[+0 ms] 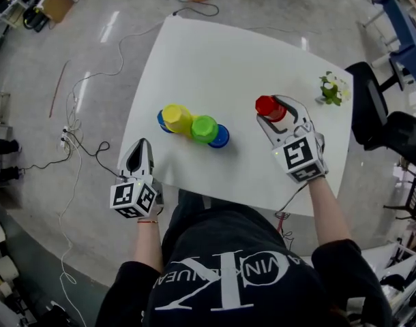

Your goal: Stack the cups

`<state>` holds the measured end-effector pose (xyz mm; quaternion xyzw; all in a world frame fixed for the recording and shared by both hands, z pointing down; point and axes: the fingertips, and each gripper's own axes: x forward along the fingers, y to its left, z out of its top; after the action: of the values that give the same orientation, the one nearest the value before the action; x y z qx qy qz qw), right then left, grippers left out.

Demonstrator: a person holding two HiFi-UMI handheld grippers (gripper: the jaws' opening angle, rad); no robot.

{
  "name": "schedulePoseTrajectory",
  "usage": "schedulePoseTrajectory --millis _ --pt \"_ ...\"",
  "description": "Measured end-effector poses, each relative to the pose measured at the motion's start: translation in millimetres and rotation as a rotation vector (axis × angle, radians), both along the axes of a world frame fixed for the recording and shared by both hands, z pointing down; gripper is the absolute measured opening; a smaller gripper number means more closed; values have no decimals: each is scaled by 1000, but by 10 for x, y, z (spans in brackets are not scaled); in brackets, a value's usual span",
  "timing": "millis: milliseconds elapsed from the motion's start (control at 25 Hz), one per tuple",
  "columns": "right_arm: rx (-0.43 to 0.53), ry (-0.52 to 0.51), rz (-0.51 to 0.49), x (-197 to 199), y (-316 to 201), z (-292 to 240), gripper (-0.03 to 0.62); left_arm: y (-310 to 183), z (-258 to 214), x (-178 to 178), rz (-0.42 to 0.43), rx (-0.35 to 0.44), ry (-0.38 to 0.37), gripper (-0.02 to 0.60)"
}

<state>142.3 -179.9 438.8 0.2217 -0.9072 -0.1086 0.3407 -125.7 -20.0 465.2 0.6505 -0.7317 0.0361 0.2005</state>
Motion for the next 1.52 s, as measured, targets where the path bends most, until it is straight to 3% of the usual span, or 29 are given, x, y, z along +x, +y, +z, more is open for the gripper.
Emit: schedulePoseTrajectory --millis 200,440,800,1520 --pt "-161 -316 27 -424 133 -501 242 -11 -91 -76 13 25 -4 5" --pt "-227 -471 -14 -791 289 -884 242 6 -159 -106 36 45 -4 5" --pt "-245 -502 -104 -1250 560 -1088 243 4 -229 -147 83 62 -28 5" --pt "-298 -445 -204 -1725 849 -915 245 113 -324 -487 20 98 -21 5"
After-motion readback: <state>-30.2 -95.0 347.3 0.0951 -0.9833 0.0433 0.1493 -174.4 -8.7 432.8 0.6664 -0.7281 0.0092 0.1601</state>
